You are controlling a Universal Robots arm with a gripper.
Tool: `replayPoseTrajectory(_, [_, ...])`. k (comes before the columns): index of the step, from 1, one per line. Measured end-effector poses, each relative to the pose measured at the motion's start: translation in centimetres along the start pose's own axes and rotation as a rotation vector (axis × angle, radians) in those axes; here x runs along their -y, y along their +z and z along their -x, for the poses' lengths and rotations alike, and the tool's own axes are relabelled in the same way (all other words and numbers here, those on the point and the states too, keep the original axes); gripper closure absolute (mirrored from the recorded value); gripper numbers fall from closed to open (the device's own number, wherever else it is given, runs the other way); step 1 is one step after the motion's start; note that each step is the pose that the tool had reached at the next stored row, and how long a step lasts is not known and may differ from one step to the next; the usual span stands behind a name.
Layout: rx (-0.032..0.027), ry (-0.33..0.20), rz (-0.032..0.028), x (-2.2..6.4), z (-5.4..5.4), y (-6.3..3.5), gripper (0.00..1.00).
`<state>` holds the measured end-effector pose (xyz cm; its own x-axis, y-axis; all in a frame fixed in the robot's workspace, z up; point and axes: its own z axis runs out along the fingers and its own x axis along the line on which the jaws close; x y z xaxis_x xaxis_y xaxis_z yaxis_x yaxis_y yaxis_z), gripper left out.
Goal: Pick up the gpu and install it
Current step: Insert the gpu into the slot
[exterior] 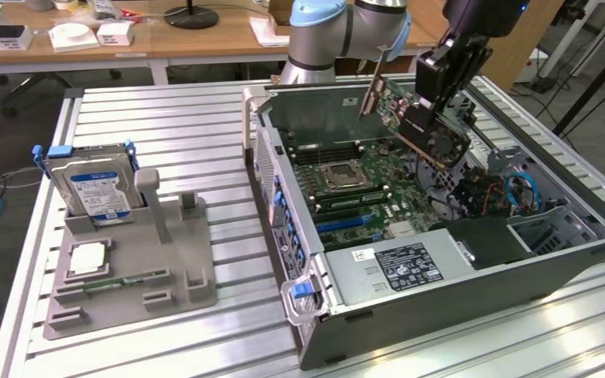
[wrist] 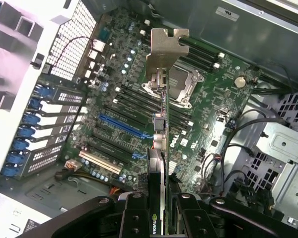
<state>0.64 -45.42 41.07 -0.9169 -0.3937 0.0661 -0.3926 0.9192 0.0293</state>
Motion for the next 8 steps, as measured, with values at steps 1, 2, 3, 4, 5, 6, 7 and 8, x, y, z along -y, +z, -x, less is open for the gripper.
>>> replayPoseTrajectory(1, [-0.0002, -0.005, -0.0003, 0.0, 0.0, 0.0, 0.74])
replayPoseTrajectory(2, [-0.0003, -0.01, -0.0006, 0.0, 0.0, 0.0, 0.74])
replayPoseTrajectory(3, [-0.0004, -0.015, -0.0009, 0.0, 0.0, 0.01, 0.74])
replayPoseTrajectory(4, [-0.0006, -0.02, -0.0013, 0.0, 0.0, 0.01, 0.74])
replayPoseTrajectory(5, [-0.0007, -0.025, -0.0016, 0.0, 0.0, 0.01, 0.74])
replayPoseTrajectory(6, [-0.0009, -0.03, -0.0019, 0.0, 0.0, 0.01, 0.74])
replayPoseTrajectory(7, [-0.001, -0.035, -0.0023, 0.0, 0.0, 0.01, 0.74])
replayPoseTrajectory(8, [-0.0011, -0.04, -0.0026, 0.0, 0.0, 0.01, 0.74])
